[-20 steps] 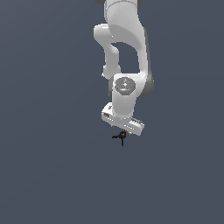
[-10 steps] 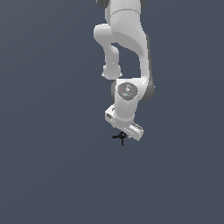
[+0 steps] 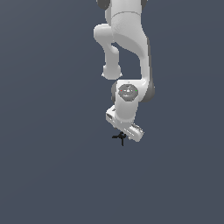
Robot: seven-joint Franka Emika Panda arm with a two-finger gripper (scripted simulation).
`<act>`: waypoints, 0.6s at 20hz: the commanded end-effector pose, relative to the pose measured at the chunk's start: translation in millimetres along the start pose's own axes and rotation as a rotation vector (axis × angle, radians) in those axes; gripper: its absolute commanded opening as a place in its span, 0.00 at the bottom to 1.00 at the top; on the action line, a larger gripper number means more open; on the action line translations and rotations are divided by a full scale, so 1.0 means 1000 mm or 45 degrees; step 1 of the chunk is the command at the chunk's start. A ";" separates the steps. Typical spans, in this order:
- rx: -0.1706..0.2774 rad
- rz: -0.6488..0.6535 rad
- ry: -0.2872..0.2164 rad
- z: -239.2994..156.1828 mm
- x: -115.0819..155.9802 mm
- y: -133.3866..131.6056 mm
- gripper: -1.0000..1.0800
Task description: Pick up the object and move it to a goal position.
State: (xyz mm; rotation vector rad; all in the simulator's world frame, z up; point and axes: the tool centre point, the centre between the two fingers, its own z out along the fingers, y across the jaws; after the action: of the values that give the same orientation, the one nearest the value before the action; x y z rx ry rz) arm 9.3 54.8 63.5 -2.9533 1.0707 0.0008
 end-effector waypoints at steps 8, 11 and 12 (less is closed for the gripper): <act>0.000 0.005 0.000 0.035 -0.001 0.001 0.96; 0.000 0.006 0.001 0.046 -0.001 0.001 0.96; 0.000 0.006 0.001 0.048 0.000 0.001 0.96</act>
State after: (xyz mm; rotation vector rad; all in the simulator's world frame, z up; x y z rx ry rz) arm 7.8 54.4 19.9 -2.9517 1.0774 0.0024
